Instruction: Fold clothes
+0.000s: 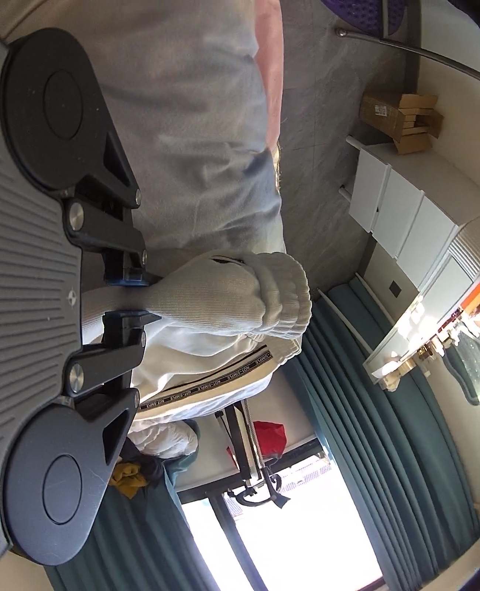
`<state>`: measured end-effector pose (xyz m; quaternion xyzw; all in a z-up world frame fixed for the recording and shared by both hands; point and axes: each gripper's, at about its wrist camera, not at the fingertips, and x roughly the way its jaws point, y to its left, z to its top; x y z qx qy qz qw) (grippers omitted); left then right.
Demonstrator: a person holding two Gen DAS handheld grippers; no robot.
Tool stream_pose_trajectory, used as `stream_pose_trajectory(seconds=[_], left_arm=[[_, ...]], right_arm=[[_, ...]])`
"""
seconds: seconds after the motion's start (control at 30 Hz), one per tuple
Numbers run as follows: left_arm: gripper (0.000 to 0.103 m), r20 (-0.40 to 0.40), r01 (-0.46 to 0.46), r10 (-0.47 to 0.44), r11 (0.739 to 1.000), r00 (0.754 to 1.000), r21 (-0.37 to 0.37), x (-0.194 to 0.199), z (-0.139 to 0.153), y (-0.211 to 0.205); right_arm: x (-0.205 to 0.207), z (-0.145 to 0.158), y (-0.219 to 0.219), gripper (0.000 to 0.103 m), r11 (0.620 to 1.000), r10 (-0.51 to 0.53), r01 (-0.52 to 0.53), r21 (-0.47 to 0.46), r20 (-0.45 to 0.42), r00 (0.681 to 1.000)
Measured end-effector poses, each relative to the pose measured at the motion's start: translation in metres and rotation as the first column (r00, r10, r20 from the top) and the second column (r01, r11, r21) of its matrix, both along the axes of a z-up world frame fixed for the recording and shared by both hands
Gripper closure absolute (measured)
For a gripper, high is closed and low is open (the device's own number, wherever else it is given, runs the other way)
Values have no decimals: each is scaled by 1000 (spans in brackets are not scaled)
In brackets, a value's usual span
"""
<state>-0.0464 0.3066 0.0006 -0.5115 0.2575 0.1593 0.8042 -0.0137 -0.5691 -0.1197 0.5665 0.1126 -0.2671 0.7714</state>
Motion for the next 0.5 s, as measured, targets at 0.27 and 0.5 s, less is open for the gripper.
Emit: stream_pose_trajectory(seconds=[0.27,0.5], left_arm=[[91,11,59,-59,998,998,0,34,34,13],[91,-65,57,-56,998,996,16,164,62,11]], right_arm=[[41,50,-12,98,995,49,-46,-87,36,998],[171,91,-15,98,975,111,-117,-190,-40,993]])
